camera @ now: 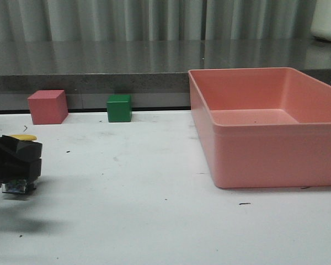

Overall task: Place and stand button with both arms
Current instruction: 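Rotate the held button upright with the yellow cap on top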

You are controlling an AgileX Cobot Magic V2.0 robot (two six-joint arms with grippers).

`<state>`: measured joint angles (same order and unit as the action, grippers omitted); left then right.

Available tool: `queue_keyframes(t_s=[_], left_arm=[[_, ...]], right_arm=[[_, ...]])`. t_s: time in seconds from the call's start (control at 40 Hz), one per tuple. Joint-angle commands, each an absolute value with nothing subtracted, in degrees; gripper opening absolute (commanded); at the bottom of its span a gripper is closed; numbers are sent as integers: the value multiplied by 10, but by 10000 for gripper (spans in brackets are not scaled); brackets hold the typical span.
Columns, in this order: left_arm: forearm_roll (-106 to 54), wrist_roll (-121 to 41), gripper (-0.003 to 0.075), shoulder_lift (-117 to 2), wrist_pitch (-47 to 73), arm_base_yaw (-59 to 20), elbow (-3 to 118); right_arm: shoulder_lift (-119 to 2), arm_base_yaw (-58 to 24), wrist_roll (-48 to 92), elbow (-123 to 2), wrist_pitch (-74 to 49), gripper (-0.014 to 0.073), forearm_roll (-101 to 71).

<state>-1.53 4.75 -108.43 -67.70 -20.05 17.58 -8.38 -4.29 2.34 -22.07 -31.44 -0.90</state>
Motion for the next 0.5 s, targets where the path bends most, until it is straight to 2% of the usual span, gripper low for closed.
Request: queue_keyframes(t_s=[0.0, 0.2, 0.474], left_arm=[[-19, 48, 181, -1072, -785, -198, 181], [-14, 48, 193, -1070, -785, -198, 180], [0, 48, 447, -1046, -785, -198, 180]], right_arm=[[-90, -40, 27, -235, -265, -69, -5], [-90, -40, 27, -235, -265, -69, -5], [-90, -40, 27, -235, -265, -69, -5]])
